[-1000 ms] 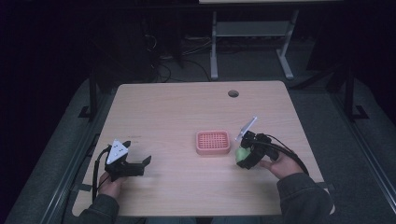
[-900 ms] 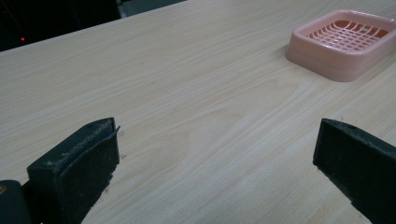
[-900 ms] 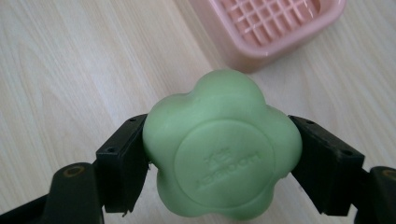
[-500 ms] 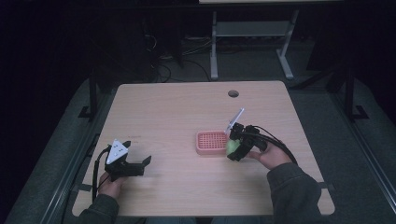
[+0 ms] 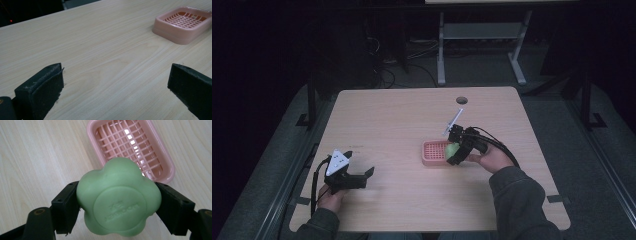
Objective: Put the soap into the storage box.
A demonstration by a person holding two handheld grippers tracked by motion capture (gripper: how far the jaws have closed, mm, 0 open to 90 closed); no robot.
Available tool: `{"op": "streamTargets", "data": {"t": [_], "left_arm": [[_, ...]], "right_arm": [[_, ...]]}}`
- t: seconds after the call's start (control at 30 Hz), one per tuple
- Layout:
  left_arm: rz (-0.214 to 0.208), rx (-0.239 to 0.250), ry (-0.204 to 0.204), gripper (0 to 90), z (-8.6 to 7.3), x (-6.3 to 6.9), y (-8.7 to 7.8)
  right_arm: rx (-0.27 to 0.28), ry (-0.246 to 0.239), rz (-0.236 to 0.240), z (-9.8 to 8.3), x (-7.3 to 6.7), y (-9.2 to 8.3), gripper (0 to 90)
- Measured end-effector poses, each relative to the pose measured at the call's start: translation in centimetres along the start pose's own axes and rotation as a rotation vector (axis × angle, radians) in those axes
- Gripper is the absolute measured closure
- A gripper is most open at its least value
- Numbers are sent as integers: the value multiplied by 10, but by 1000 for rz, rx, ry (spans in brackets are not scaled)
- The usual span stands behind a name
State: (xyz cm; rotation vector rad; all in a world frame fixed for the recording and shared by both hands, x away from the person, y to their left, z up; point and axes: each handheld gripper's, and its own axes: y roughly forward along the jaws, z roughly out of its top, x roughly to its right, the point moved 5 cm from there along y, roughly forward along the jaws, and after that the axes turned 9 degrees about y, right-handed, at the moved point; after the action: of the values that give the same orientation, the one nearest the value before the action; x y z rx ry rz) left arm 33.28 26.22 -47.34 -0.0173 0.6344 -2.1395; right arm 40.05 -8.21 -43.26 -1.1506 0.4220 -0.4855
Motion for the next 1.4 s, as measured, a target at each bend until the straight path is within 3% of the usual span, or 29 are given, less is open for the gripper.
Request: {"op": "streamTargets", "data": {"t": [0.43, 0.63, 0.87, 1.4], "left_arm": [[0, 8, -8, 0, 1, 0, 0], [-3, 9, -10, 0, 1, 0, 0], [-5, 9, -10, 0, 1, 0, -1], [-4, 6, -6, 0, 1, -1, -1]], "right_arm": [[-32, -19, 13, 23, 0, 12, 247], [-17, -2, 15, 33, 7, 19, 247], [-33, 1, 21, 39, 7, 32, 247], [-67, 15, -24, 46, 9, 48, 245]]}}
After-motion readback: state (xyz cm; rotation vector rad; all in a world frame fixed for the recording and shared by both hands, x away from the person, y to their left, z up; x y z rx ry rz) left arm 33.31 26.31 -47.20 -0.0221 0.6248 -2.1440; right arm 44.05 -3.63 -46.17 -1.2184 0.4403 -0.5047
